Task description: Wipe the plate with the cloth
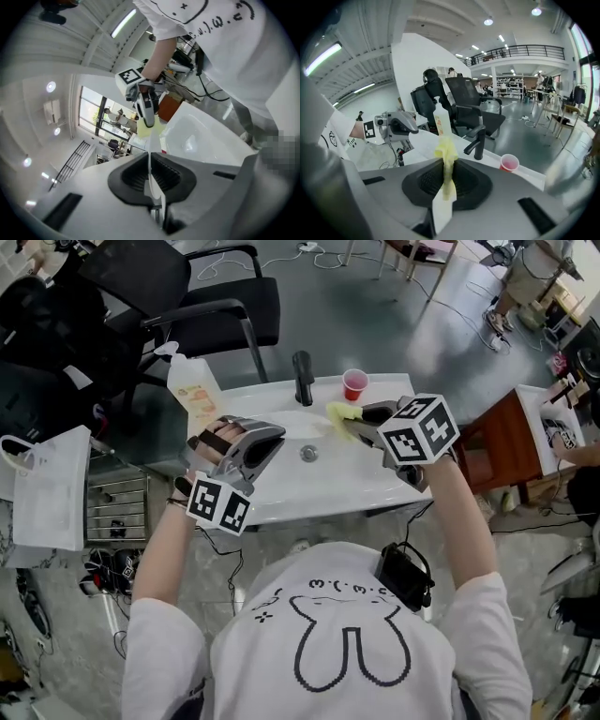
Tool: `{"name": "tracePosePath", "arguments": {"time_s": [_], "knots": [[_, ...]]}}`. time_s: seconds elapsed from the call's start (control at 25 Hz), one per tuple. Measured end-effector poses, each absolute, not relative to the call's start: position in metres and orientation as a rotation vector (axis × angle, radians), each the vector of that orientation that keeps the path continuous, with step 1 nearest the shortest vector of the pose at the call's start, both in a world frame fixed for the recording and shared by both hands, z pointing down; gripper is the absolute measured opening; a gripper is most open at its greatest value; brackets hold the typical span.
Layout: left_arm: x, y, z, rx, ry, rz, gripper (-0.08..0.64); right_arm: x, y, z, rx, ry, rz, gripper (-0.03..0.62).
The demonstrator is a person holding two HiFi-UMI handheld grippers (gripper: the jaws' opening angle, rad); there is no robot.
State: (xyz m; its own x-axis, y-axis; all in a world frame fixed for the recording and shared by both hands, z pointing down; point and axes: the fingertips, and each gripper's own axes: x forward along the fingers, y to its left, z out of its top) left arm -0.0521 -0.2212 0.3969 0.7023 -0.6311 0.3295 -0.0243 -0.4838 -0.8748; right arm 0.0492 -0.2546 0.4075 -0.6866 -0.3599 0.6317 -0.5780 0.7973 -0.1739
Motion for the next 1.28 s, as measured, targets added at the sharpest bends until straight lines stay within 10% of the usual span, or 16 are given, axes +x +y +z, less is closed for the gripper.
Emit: {"name": "tracePosePath", "arguments": {"time_s": [1.28], "knots": [[-0.037, -0.286, 0.572, -3.168, 1.012, -0.697, 0.02, 0.14, -0.28, 0.514, 1.526, -2.194, 0.872, 0.051]]}}
